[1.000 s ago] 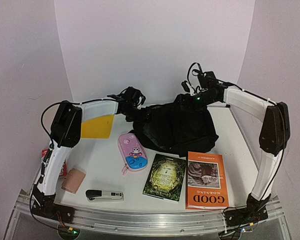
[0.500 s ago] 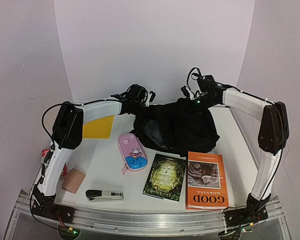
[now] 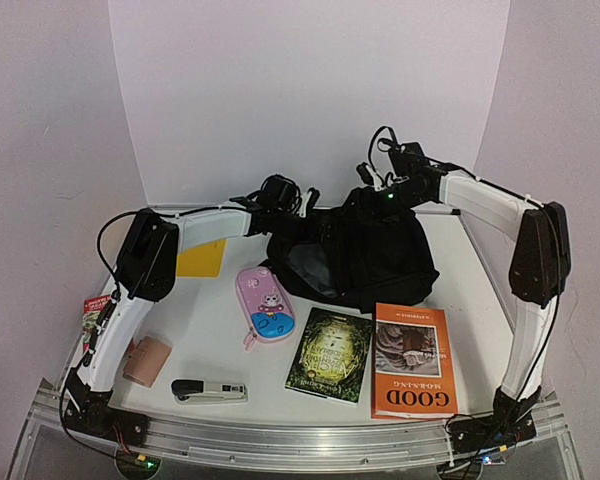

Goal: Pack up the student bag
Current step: Adjust the student bag at the center of the board.

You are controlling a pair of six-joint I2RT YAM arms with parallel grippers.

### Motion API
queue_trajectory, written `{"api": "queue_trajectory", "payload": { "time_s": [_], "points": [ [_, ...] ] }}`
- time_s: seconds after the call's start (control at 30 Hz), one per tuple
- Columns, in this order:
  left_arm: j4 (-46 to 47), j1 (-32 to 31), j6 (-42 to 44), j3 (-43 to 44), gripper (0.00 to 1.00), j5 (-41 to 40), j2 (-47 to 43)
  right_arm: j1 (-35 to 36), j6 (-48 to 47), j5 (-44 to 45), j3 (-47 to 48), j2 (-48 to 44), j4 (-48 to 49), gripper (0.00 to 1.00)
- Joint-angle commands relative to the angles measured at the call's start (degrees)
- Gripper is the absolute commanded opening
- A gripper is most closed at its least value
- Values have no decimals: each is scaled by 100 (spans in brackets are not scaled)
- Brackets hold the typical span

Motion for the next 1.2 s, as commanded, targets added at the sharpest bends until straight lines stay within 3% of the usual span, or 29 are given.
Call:
{"api": "queue_trajectory", "payload": {
  "time_s": [0.0,0.47,0.57,0.73,0.77,1.0,1.17],
  "points": [
    [420,26,-174,141,97,319,34,32,32,183,416,386,35,76],
    [484,36,-198,121,96,545,206,20,123,294,1134,1099,26,62],
    [452,35,-172,84,96,502,164,21,95,363,1225,1225,3,48],
    [471,135,-221,-287,96,259,-100,24,-7,368,1150,1144,-72,3],
    [474,173,-237,-404,96,181,-198,22,-39,393,1088,1051,-86,0],
    [94,527,-340,-846,98,-754,-617,-123,-304,707,375,55,-138,0],
    [-103,806,-673,-986,96,-881,-547,-569,-392,1245,-581,-791,-130,0]
  ]
}}
